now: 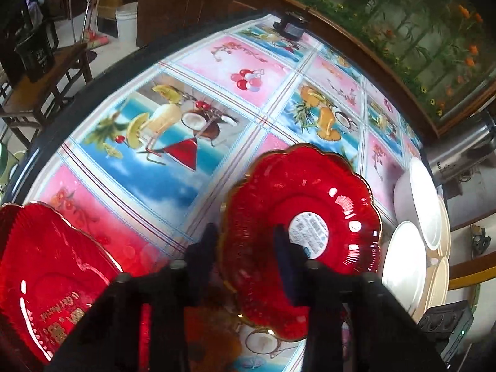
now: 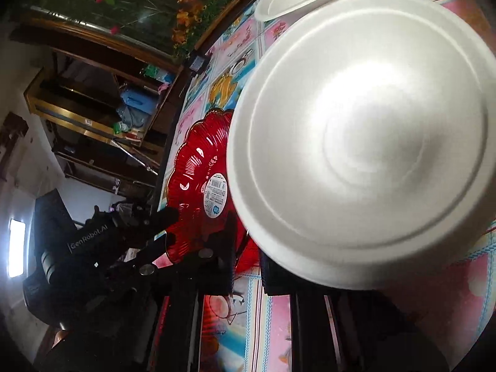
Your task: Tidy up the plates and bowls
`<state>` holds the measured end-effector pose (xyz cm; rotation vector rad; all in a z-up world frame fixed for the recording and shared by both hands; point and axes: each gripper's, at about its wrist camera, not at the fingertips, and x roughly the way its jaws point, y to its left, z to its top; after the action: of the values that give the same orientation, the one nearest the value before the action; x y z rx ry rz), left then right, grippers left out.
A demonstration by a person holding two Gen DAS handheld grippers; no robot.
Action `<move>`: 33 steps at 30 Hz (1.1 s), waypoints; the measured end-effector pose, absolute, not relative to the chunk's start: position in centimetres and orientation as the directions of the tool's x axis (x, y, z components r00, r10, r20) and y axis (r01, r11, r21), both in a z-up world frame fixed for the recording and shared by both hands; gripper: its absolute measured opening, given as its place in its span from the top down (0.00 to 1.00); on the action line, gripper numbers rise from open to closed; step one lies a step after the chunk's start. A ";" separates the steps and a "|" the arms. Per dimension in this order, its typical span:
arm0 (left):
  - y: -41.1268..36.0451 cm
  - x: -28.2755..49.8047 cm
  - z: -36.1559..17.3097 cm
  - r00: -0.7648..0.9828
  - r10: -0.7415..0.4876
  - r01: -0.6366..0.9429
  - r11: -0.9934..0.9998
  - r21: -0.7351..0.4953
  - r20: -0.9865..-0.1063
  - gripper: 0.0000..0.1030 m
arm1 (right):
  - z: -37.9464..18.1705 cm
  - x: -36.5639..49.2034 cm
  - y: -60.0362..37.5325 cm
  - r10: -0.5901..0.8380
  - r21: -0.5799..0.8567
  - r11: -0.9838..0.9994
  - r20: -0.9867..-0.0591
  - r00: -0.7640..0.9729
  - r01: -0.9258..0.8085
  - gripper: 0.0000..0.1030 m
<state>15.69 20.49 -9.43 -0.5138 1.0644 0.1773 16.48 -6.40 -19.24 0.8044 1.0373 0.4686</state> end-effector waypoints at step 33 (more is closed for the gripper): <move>23.2 0.9 -1.7 0.731 0.018 -0.335 0.880 -0.336 -0.683 0.84 | -11.7 7.4 -4.0 0.770 0.757 0.573 -0.368 0.521 -0.313 0.88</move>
<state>0.94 23.24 -1.72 -0.4640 0.7312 0.2024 7.40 -4.05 -11.66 0.6824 0.7650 0.7128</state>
